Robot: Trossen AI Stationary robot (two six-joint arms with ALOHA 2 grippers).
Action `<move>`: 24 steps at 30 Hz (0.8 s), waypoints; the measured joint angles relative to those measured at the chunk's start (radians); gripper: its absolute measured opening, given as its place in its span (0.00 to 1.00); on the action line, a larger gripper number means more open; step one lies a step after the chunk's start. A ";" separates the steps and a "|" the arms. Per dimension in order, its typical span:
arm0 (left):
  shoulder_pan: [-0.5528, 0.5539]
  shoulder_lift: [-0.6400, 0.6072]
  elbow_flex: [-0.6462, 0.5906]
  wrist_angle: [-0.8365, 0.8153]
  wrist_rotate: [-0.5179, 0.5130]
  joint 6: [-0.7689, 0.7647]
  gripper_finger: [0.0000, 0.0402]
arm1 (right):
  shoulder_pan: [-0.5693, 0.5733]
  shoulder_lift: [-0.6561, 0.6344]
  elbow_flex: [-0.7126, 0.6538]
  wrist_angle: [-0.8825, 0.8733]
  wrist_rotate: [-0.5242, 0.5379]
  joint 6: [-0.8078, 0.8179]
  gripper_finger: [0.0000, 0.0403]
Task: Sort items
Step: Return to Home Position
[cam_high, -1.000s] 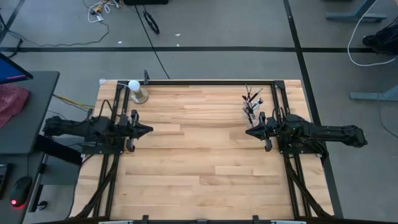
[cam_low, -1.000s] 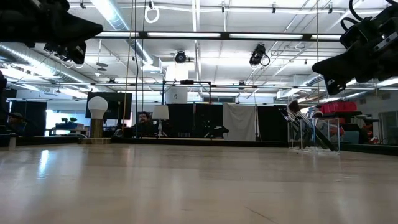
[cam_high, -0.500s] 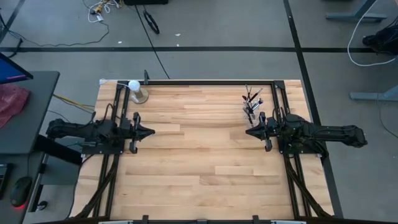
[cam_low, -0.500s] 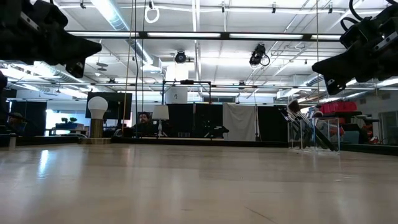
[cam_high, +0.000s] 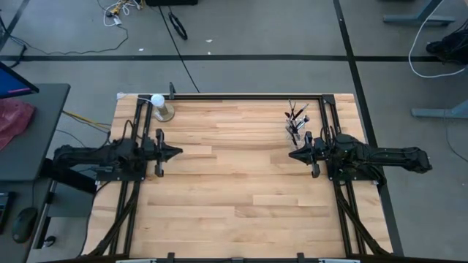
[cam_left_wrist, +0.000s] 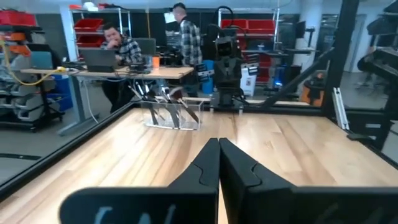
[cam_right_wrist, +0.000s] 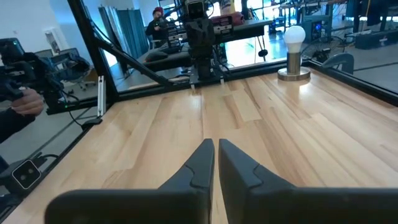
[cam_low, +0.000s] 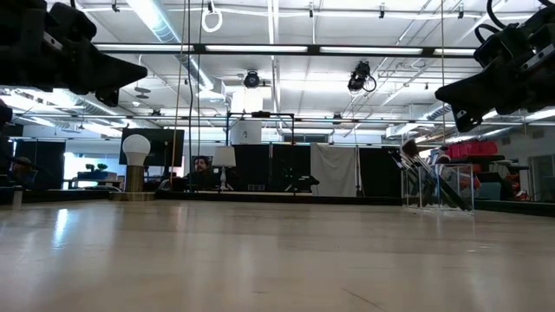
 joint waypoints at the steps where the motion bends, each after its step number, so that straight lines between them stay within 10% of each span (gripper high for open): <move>1: 0.024 0.000 0.000 -0.002 0.029 -0.001 0.01 | 0.000 0.000 0.000 0.000 0.000 0.000 0.07; 9: 0.149 0.000 -0.001 -0.015 0.202 -0.050 0.01 | 0.000 0.000 0.000 0.000 0.000 0.000 0.07; 24: 0.143 0.013 -0.002 -0.005 0.154 -0.192 0.06 | 0.000 0.000 0.000 -0.001 0.000 0.000 0.07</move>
